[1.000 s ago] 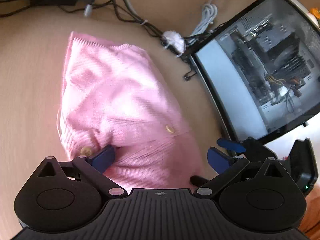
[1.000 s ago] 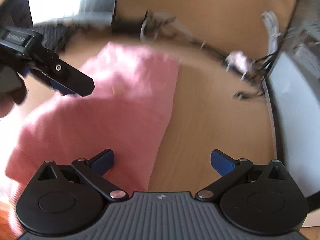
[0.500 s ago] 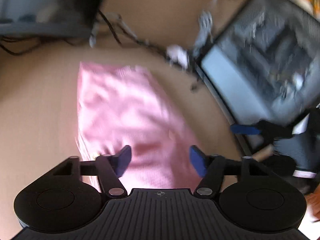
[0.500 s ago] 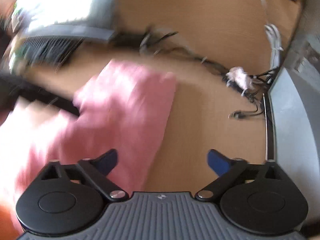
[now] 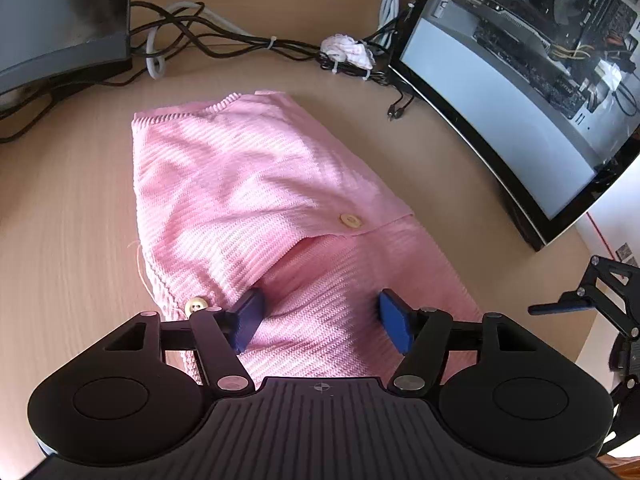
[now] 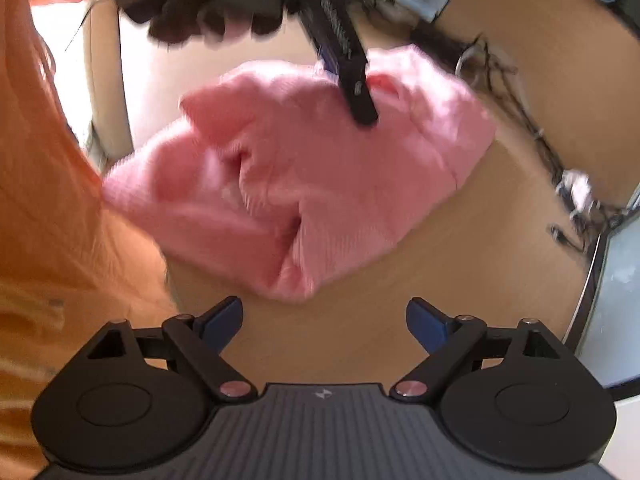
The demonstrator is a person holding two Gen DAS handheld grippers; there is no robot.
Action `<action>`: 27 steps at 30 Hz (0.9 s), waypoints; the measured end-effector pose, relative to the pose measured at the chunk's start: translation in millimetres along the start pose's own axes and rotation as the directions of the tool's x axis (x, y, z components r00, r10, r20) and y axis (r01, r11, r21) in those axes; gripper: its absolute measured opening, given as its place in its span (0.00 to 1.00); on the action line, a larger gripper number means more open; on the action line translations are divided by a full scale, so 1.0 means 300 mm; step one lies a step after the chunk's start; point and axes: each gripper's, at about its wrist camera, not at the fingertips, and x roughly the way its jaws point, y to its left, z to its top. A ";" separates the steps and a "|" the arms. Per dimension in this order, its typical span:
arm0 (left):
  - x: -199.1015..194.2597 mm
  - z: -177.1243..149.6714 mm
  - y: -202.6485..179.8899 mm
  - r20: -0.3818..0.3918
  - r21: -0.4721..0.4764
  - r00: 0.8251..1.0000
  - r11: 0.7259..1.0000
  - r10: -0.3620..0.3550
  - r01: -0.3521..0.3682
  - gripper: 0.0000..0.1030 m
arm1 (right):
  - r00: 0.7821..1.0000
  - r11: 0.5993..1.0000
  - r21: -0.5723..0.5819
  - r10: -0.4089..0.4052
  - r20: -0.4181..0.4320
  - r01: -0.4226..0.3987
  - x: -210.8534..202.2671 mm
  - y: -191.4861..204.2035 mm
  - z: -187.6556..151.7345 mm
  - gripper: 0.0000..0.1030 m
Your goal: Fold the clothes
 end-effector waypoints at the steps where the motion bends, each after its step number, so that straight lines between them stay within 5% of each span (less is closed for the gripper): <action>1: 0.001 0.000 -0.005 -0.001 0.005 1.000 1.000 0.004 -0.004 0.68 | 1.000 1.000 -0.004 -0.006 0.019 0.006 0.007 0.007 0.011 0.87; 4: 0.001 -0.003 -0.006 -0.001 0.001 1.000 1.000 0.006 -0.006 0.68 | 0.998 0.997 -0.078 -0.016 0.063 0.021 0.041 0.036 0.074 0.84; 7: -0.002 -0.006 -0.003 0.006 -0.009 1.000 1.000 0.002 -0.002 0.69 | 0.996 0.991 -0.134 -0.001 0.089 0.013 0.079 0.053 0.145 0.66; 9: -0.013 -0.009 0.010 0.020 -0.022 1.000 1.000 -0.013 0.013 0.70 | 0.996 0.997 -0.046 0.064 0.057 -0.061 0.106 0.013 0.188 0.58; 13: -0.131 -0.015 0.069 0.073 -0.061 0.997 0.998 -0.024 0.029 0.75 | 0.987 0.979 0.122 0.160 0.018 -0.161 0.148 -0.065 0.232 0.57; 16: -0.269 -0.057 0.064 0.112 0.049 0.994 0.999 0.002 -0.007 0.90 | 0.980 0.961 0.195 0.197 0.002 -0.193 0.169 -0.105 0.249 0.58; 21: -0.414 -0.172 -0.003 0.042 0.230 0.999 0.973 0.005 -0.015 0.93 | 0.974 0.935 0.279 0.228 -0.010 -0.217 0.178 -0.118 0.274 0.58; 27: -0.375 -0.316 -0.130 -0.099 0.452 0.995 0.892 0.026 0.022 0.94 | 0.965 0.889 0.391 0.261 -0.009 -0.237 0.153 -0.129 0.262 0.58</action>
